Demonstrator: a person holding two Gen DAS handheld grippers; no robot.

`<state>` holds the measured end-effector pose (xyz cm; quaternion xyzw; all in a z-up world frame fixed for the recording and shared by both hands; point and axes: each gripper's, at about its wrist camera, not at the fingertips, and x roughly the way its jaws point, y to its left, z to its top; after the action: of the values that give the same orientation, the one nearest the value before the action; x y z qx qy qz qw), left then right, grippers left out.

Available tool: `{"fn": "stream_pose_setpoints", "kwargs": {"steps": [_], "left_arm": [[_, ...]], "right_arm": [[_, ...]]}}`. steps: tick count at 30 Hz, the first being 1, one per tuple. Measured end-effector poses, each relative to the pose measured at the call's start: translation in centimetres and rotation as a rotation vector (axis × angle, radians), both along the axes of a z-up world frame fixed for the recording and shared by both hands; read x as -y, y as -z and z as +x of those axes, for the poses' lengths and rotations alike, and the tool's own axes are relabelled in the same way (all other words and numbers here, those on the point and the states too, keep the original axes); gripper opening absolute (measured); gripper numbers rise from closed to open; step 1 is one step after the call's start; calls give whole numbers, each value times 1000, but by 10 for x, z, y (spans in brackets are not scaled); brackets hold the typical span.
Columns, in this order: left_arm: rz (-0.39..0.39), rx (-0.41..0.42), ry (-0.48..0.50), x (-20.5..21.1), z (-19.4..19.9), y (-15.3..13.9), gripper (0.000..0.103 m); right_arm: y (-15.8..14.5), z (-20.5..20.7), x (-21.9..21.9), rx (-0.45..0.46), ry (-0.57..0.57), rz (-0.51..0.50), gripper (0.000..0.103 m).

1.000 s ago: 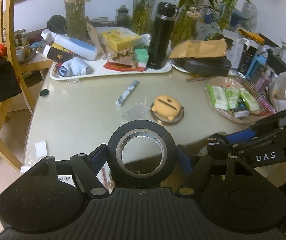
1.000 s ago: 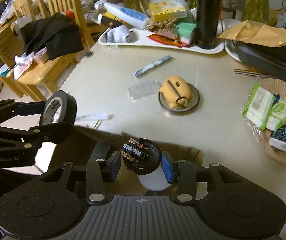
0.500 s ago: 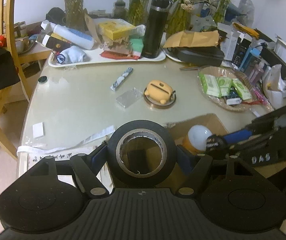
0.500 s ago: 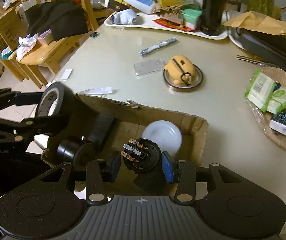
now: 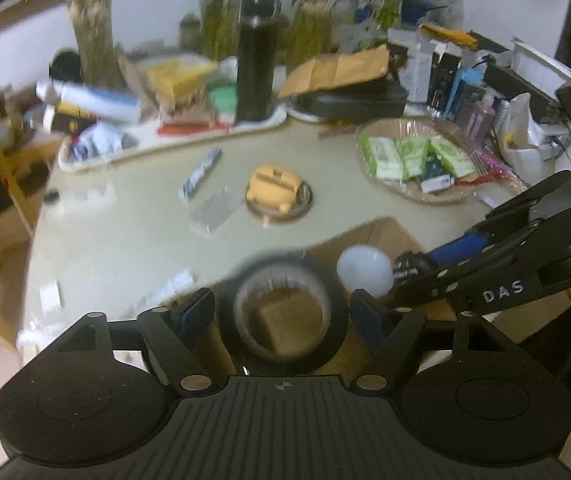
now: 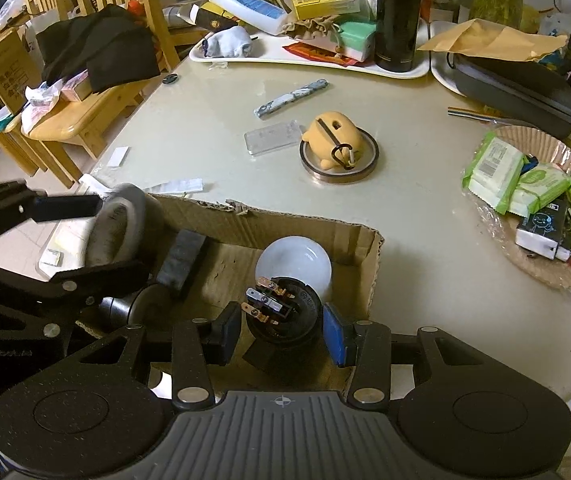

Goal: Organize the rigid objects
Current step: 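Lower the tape roll and plug into the box and open both grippers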

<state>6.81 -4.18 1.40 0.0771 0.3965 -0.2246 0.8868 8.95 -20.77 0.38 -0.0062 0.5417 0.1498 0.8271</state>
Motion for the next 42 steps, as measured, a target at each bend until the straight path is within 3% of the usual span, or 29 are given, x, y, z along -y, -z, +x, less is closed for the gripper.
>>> {"fn": "stream_pose_setpoints", "kwargs": {"steps": [4,15,23,36,42], "left_arm": [[-12,30,-24,-4,-1,-5,83],[11,-33,-123,-18,7,0,83],[-21,-78,-228,-39,14,2,83],[-33,-93,-252,-47,16,2,83],[-31,-99,-256,-46,17,2,83]], "right_arm": [[-1,1,-1,5,-1,2,47],[-3,0,-16,8,-38,7,47],[-4,0,-28,9,-71,29,47],[-7,-1,-39,-5,-114,58,48],[-10,-2,-38,2,-116,63,72]]}}
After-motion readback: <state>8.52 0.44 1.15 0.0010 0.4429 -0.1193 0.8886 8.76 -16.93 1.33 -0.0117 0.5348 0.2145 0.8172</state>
